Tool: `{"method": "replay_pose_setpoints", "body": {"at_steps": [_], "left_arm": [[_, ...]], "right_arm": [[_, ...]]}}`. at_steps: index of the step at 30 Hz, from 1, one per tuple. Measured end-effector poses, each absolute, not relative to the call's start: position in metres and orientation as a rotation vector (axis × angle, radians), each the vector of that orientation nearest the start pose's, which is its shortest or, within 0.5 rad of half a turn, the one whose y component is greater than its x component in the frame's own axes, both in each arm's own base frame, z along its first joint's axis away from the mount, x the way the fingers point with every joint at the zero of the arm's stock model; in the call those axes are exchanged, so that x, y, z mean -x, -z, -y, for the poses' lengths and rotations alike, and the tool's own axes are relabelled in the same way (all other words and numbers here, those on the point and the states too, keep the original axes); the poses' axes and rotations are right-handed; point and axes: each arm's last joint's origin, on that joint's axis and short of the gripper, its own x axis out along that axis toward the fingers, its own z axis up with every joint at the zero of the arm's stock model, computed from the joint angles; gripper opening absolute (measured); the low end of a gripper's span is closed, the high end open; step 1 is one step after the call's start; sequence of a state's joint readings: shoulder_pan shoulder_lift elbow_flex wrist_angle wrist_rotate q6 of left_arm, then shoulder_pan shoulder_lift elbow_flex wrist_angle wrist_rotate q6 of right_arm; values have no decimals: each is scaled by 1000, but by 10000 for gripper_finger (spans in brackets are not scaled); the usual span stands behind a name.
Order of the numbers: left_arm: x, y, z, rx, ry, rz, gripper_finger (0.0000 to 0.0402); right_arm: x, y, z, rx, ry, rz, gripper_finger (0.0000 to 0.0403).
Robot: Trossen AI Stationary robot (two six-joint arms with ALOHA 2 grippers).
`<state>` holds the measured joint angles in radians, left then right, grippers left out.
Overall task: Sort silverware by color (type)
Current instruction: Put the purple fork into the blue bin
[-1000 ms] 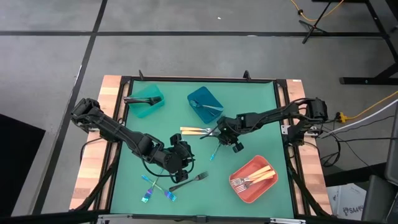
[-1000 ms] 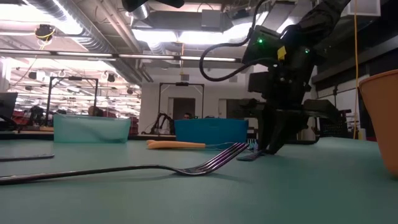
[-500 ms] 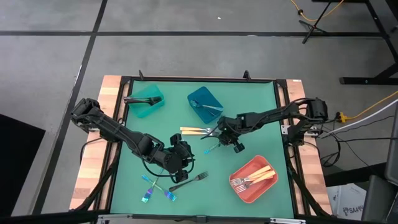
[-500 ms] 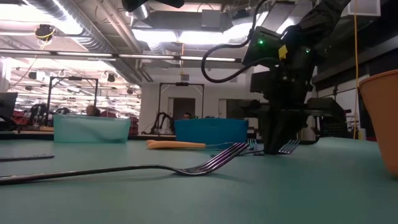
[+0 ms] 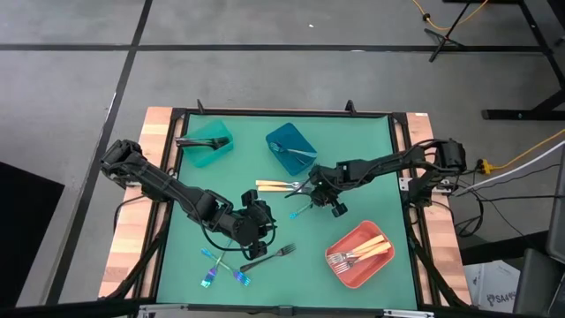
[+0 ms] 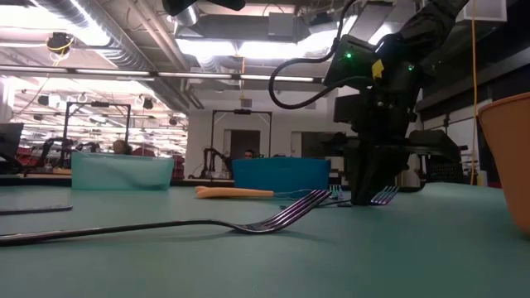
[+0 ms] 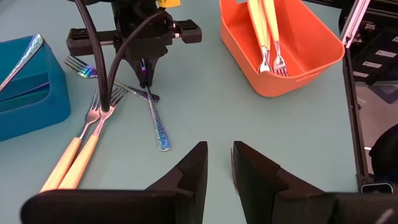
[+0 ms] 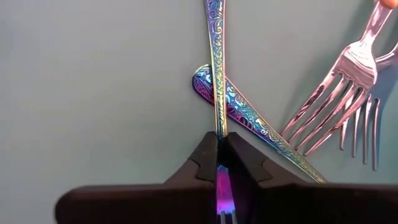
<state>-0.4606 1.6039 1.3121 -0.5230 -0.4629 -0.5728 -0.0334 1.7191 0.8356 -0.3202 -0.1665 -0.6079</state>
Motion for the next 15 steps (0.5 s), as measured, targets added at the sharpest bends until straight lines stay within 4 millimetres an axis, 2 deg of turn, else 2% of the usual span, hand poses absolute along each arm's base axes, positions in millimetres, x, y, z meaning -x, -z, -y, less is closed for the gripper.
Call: {"method": "replay_pose_setpoints", "body": {"at_steps": [15], "left_arm": [[-314, -286, 141, 223, -218, -699, 71]], "right_arm": [[-295, -129, 5, 422, -469, -1094, 1]]}}
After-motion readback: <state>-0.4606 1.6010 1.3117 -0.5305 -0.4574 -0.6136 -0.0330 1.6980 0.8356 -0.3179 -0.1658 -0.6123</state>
